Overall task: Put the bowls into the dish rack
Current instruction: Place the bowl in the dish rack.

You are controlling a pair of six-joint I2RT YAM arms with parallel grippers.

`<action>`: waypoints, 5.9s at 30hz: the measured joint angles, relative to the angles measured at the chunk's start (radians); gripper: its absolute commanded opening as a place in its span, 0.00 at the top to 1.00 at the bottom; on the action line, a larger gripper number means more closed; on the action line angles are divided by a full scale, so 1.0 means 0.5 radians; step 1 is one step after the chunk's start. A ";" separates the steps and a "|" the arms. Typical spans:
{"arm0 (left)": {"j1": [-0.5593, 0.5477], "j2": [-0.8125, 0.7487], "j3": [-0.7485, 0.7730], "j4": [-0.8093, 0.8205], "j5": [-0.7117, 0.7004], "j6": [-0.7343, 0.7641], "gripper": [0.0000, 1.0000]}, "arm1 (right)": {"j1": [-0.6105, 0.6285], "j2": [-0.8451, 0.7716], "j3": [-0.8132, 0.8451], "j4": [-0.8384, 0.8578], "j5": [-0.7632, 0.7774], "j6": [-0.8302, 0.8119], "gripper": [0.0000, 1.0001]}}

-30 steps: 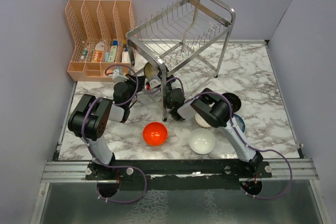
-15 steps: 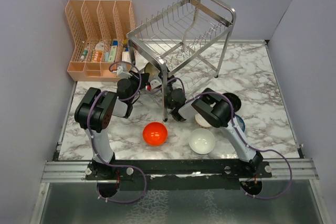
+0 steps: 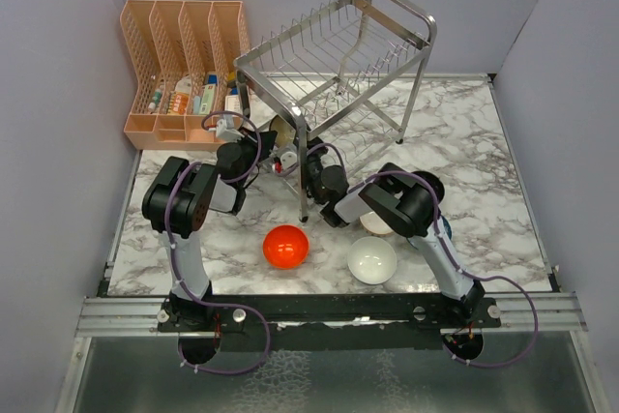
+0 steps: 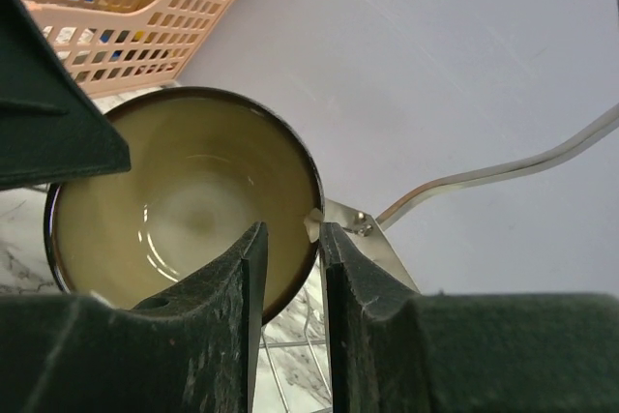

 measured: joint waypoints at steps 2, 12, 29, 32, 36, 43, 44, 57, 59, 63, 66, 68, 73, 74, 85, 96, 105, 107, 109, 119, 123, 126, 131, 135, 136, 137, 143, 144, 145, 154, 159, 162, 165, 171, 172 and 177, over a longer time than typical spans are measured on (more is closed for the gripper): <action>0.004 0.007 0.006 0.001 0.002 -0.001 1.00 | 0.000 0.000 -0.024 -0.002 -0.018 0.018 0.71; 0.015 0.026 0.066 -0.064 0.004 -0.005 1.00 | 0.000 -0.043 -0.083 -0.009 -0.090 0.046 0.70; 0.024 0.059 0.111 -0.094 0.037 -0.032 1.00 | 0.027 -0.097 -0.161 -0.021 -0.226 0.132 0.70; 0.024 0.059 0.134 -0.131 0.037 -0.032 1.00 | 0.034 -0.114 -0.161 -0.024 -0.251 0.145 0.70; 0.024 0.060 0.150 -0.165 0.037 -0.033 1.00 | 0.049 -0.143 -0.161 -0.040 -0.268 0.152 0.70; 0.024 0.092 0.198 -0.204 0.056 -0.040 1.00 | 0.050 -0.151 -0.159 -0.079 -0.272 0.158 0.71; 0.024 0.097 0.206 -0.207 0.060 -0.040 1.00 | 0.050 -0.151 -0.155 -0.081 -0.271 0.148 0.72; 0.025 0.073 0.266 -0.375 0.098 -0.001 1.00 | 0.034 -0.021 0.105 -0.018 -0.158 -0.074 0.79; 0.024 0.058 0.274 -0.423 0.107 0.014 1.00 | 0.030 -0.005 0.124 -0.018 -0.144 -0.085 0.78; 0.020 0.040 0.287 -0.491 0.112 0.023 1.00 | 0.022 -0.001 0.127 -0.019 -0.137 -0.079 0.71; 0.019 0.036 0.292 -0.513 0.118 0.029 1.00 | 0.021 -0.001 0.124 -0.024 -0.137 -0.049 0.59; 0.019 0.033 0.293 -0.521 0.122 0.036 1.00 | 0.020 -0.002 0.117 -0.027 -0.137 -0.018 0.49; 0.020 0.028 0.300 -0.543 0.149 0.045 1.00 | 0.019 -0.006 0.070 -0.047 -0.137 0.046 0.31; 0.021 0.028 0.300 -0.545 0.150 0.045 1.00 | 0.015 -0.007 0.063 -0.051 -0.136 0.058 0.30; 0.021 0.023 0.300 -0.554 0.155 0.044 1.00 | -0.082 -0.124 0.000 -0.232 -0.099 0.344 0.30; 0.021 0.017 0.300 -0.566 0.155 0.043 1.00 | -0.121 -0.301 -0.119 -0.471 -0.082 0.648 0.30; 0.021 0.016 0.300 -0.567 0.155 0.042 1.00 | -0.124 -0.498 -0.149 -0.780 -0.126 0.983 0.29; 0.021 0.016 0.300 -0.568 0.155 0.043 1.00 | -0.124 -0.512 -0.149 -0.845 -0.159 1.034 0.29; 0.021 0.015 0.300 -0.568 0.155 0.042 1.00 | -0.124 -0.512 -0.149 -0.912 -0.193 1.077 0.28; 0.021 0.014 0.300 -0.570 0.155 0.042 1.00 | -0.124 -0.620 -0.235 -1.099 -0.237 1.308 0.27; 0.021 0.014 0.300 -0.570 0.155 0.043 1.00 | -0.124 -0.705 -0.240 -1.179 -0.236 1.422 0.27; 0.021 0.014 0.300 -0.571 0.155 0.042 1.00 | -0.124 -0.739 -0.240 -1.234 -0.224 1.508 0.28; 0.021 0.014 0.300 -0.571 0.155 0.042 1.00 | -0.124 -0.787 -0.240 -1.356 -0.146 1.671 0.28; 0.021 0.014 0.300 -0.571 0.155 0.042 1.00 | -0.124 -0.817 -0.240 -1.460 -0.108 1.794 0.28; 0.021 0.014 0.300 -0.571 0.155 0.042 1.00 | -0.124 -0.823 -0.240 -1.477 -0.108 1.814 0.28; 0.021 0.014 0.300 -0.571 0.155 0.042 1.00 | -0.124 -0.829 -0.240 -1.491 -0.109 1.841 0.28; 0.021 0.014 0.300 -0.571 0.155 0.042 1.00 | -0.148 -0.837 -0.240 -1.519 -0.128 1.971 0.27; 0.021 0.014 0.300 -0.571 0.155 0.042 1.00 | -0.154 -0.837 -0.240 -1.520 -0.129 1.997 0.27; 0.021 0.014 0.300 -0.571 0.155 0.042 1.00 | -0.163 -0.838 -0.240 -1.519 -0.130 2.024 0.27; 0.021 0.013 0.300 -0.571 0.157 0.042 1.00 | -0.259 -0.880 -0.208 -1.663 -0.145 2.338 0.27; 0.021 0.013 0.300 -0.571 0.158 0.042 1.00 | -0.314 -0.954 -0.211 -1.753 -0.253 2.480 0.27; 0.021 0.013 0.300 -0.570 0.161 0.042 1.00 | -0.349 -1.003 -0.223 -1.784 -0.348 2.573 0.28; 0.021 0.001 0.298 -0.568 0.171 0.042 1.00 | -0.405 -1.056 -0.225 -1.864 -0.427 2.686 0.29; 0.031 -0.088 0.288 -0.719 0.185 0.152 1.00 | -0.509 -1.083 -0.177 -2.142 -0.507 2.891 0.29; 0.035 -0.100 0.286 -0.746 0.187 0.171 1.00 | -0.518 -1.084 -0.175 -2.177 -0.507 2.911 0.29; 0.051 -0.179 0.281 -0.907 0.220 0.257 1.00 | -0.529 -1.085 -0.154 -2.316 -0.510 2.971 0.30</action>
